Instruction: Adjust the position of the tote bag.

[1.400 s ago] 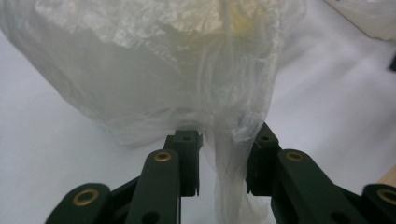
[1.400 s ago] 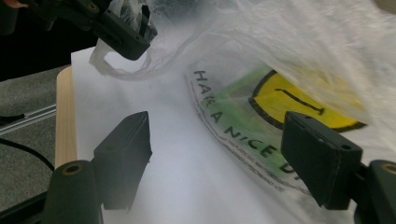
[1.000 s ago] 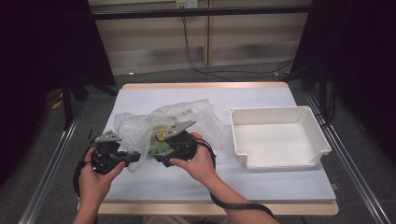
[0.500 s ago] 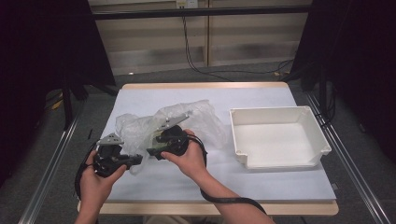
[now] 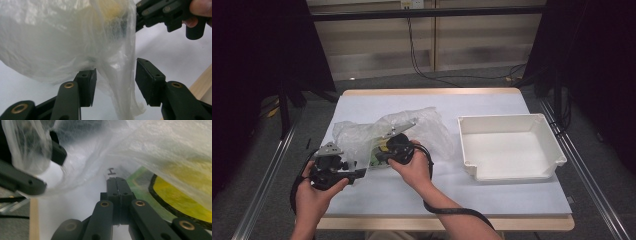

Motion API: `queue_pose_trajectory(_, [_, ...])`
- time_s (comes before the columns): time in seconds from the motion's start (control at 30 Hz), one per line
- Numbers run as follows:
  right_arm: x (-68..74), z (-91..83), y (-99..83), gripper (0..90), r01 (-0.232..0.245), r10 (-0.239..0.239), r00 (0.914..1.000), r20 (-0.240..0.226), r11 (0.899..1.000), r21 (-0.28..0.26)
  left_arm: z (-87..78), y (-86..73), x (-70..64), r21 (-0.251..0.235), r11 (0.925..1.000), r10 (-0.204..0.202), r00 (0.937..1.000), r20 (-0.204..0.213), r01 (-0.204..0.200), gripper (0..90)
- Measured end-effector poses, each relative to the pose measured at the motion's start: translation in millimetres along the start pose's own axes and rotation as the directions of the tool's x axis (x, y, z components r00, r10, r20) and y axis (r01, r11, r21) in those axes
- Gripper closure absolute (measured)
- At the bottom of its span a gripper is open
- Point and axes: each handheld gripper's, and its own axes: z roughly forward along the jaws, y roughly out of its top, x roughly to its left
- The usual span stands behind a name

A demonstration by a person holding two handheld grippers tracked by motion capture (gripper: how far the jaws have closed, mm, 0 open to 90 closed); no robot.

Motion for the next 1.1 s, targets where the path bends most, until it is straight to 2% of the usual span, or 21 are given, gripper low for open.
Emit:
queue_pose_trajectory(0.07, [-0.4, -0.8, -0.5, 90.0, 0.004, -0.004, 1.0, -0.002, 1.0, -0.003, 0.2, -1.0, 0.2, -0.01, 0.9999, -0.011, 0.9999, -0.001, 0.011, 56.5])
queue_pose_trajectory(0.13, [0.0, -4.2, -1.3, 89.5, 0.011, -0.011, 0.9999, -0.01, 1.0, -0.004, 3.0, -2.6, 2.0, 0.006, 0.9999, -0.015, 0.9999, 0.0, 0.015, 59.0])
queue_pose_trajectory(0.2, [1.4, -6.8, -1.7, 83.3, 0.021, -0.021, 0.9998, 0.0, 1.0, -0.009, 3.9, -2.9, 2.0, 0.012, 0.9997, -0.021, 0.9996, 0.016, 0.021, 72.3])
queue_pose_trajectory(0.23, [2.0, -8.6, -2.2, 78.3, 0.014, -0.014, 0.9999, 0.002, 1.0, -0.008, 7.1, -3.9, 1.7, 0.018, 0.9994, -0.03, 0.9983, 0.049, 0.029, 79.6])
queue_pose_trajectory(0.27, [2.8, -9.4, -2.2, 71.3, 0.001, -0.001, 1.0, 0.007, 1.0, -0.02, 7.8, -3.8, 2.0, 0.024, 0.9993, -0.028, 0.9974, 0.066, 0.027, 82.7])
queue_pose_trajectory(0.33, [5.6, -10.8, -2.0, 67.6, 0.004, -0.004, 1.0, 0.009, 1.0, -0.025, 9.6, -3.9, -0.1, 0.029, 0.9992, -0.03, 0.9966, 0.077, 0.028, 84.7])
queue_pose_trajectory(0.4, [10.9, -10.9, -1.1, 56.2, -0.028, 0.028, 0.9996, 0.002, 0.999, -0.038, 10.6, -3.7, -2.1, 0.025, 0.9994, -0.027, 0.9963, 0.081, 0.025, 85.4])
queue_pose_trajectory(0.47, [14.1, -9.6, -0.7, 52.6, -0.048, 0.047, 0.9987, -0.017, 0.998, -0.047, 12.0, -2.7, -8.0, 0.024, 0.9996, -0.015, 0.9953, 0.096, 0.013, 85.5])
queue_pose_trajectory(0.5, [15.8, -7.8, -0.6, 51.1, -0.045, 0.044, 0.999, -0.01, 0.998, -0.048, 12.7, -2.6, -10.6, 0.018, 0.9997, -0.018, 0.995, 0.098, 0.017, 85.5])
queue_pose_trajectory(0.57, [18.1, -3.0, -2.0, 51.1, -0.052, 0.052, 0.9986, -0.01, 0.998, -0.032, 12.4, -1.2, -13.3, 0.019, 0.9998, -0.012, 0.994, 0.109, 0.01, 85.7])
queue_pose_trajectory(0.67, [18.0, 0.0, -3.8, 50.5, -0.05, 0.051, 0.9985, 0.021, 0.999, -0.018, 11.6, -0.7, -14.5, 0.019, 0.9998, -0.013, 0.9929, 0.118, 0.01, 86.2])
queue_pose_trajectory(0.7, [16.0, 3.3, -5.5, 49.7, -0.072, 0.073, 0.9969, 0.029, 0.997, -0.022, 11.6, -0.7, -14.9, 0.014, 0.9998, -0.013, 0.9916, 0.129, 0.011, 86.4])
queue_pose_trajectory(0.83, [12.4, 8.1, -5.7, 50.4, -0.093, 0.094, 0.9946, 0.045, 0.995, -0.021, 11.2, 0.4, -15.2, 0.011, 0.9999, -0.004, 0.9908, 0.136, 0.003, 86.5])
queue_pose_trajectory(0.87, [10.9, 11.2, -5.8, 55.9, -0.092, 0.092, 0.9941, 0.058, 0.996, -0.008, 11.5, 0.6, -15.6, 0.01, 0.9999, -0.009, 0.9909, 0.135, 0.008, 86.5])
queue_pose_trajectory(0.9, [9.4, 13.1, -6.3, 57.2, -0.092, 0.092, 0.9941, 0.057, 0.996, 0.0, 11.7, 0.6, -15.7, 0.011, 0.9999, -0.011, 0.9907, 0.135, 0.01, 86.5])
queue_pose_trajectory(0.93, [9.0, 14.0, -6.8, 57.0, -0.093, 0.093, 0.9936, 0.065, 0.996, -0.001, 11.7, 0.6, -15.7, 0.011, 0.9999, -0.011, 0.9907, 0.135, 0.01, 86.5])
queue_pose_trajectory(1.0, [9.7, 11.4, -6.9, 55.9, -0.049, 0.049, 0.9938, 0.099, 0.999, -0.005, 12.0, -0.7, -14.3, 0.011, 0.9999, -0.012, 0.99, 0.141, 0.01, 86.5])
queue_pose_trajectory(1.1, [6.2, 4.6, -8.4, 54.9, -0.055, 0.055, 0.9941, 0.094, 0.999, -0.003, 12.0, -2.2, -14.3, 0.016, 0.9998, -0.01, 0.9895, 0.144, 0.007, 86.6])
